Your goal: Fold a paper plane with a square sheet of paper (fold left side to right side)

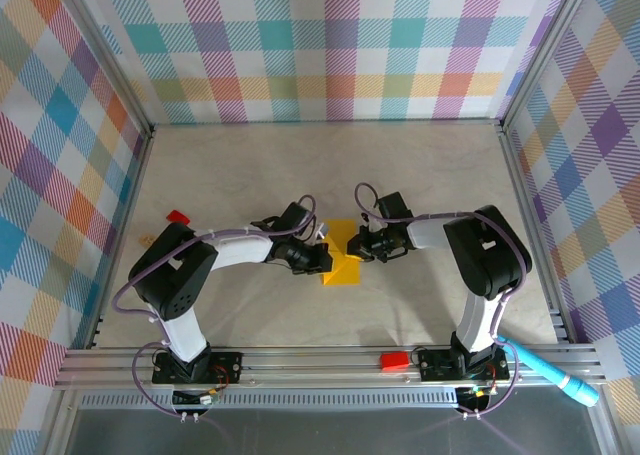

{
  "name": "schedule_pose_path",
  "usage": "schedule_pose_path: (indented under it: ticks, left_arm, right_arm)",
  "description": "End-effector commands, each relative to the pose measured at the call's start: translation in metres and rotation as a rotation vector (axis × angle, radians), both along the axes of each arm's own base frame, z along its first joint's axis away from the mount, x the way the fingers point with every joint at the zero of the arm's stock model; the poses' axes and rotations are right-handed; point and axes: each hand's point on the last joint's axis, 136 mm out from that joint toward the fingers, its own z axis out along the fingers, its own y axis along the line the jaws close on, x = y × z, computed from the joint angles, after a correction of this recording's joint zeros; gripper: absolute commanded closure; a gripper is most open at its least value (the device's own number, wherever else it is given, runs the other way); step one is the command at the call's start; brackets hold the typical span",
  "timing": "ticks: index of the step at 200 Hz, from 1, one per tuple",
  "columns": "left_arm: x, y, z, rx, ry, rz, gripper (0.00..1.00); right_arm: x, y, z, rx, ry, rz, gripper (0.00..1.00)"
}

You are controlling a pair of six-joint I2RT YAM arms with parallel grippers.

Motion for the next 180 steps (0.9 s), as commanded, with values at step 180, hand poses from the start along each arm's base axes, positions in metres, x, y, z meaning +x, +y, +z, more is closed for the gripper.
schedule_pose_path:
  ticks: [180]
  left_arm:
    - [-0.013,-0.018,-0.028,0.024,0.043,-0.075,1.00]
  right_arm:
    - [-0.022,-0.027,-0.045,-0.175,0.113,-0.003,1.00]
